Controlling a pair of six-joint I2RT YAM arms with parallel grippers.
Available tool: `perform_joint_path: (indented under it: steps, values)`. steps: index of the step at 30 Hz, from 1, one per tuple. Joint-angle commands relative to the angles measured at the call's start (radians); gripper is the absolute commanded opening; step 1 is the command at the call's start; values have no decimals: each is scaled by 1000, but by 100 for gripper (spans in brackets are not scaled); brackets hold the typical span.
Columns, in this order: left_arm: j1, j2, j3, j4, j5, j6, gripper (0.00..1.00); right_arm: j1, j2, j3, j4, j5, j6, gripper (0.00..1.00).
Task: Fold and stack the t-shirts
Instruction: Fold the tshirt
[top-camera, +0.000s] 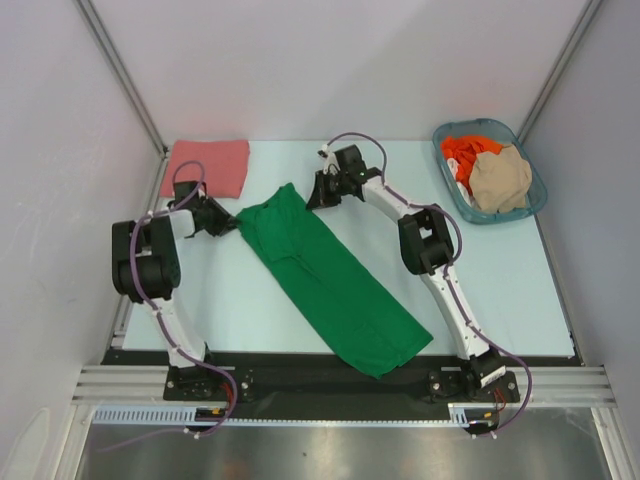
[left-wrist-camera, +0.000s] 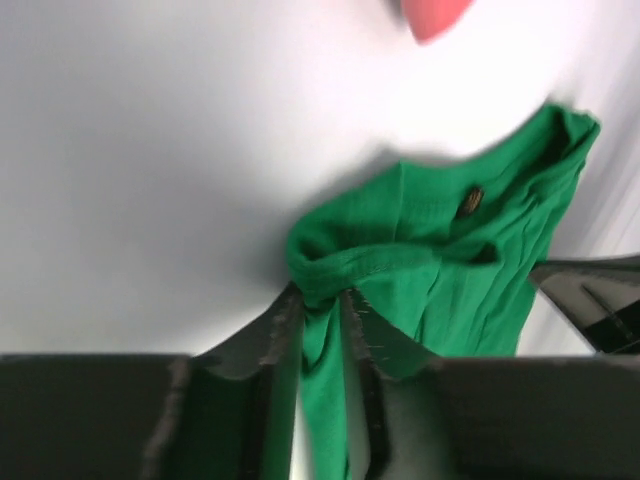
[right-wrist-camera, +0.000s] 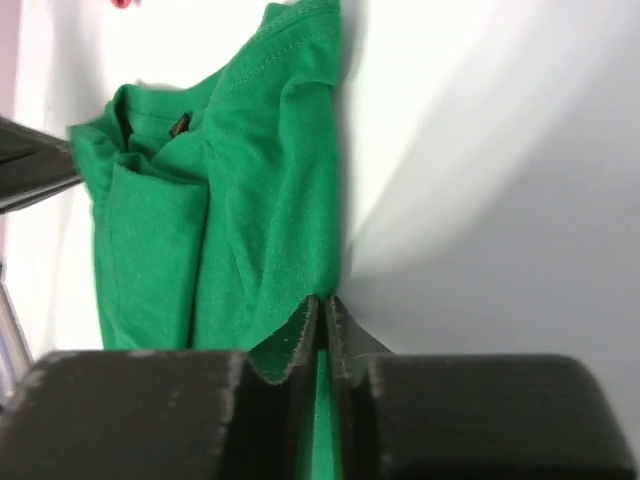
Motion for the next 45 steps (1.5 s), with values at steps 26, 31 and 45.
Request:
perform_joint_path:
  steps: [26,31,45]
  values:
    - [-284,819,1317,-56,-86,-208,1,-260,-80,-171,194,295,138,0]
    - [-293,875,1378,45,-95,-287,1,-269,-67,-194,240,295,150,0]
    - [-283,630,1327,-186,-190,7,55,-278,-142,-87,11,287,31,62]
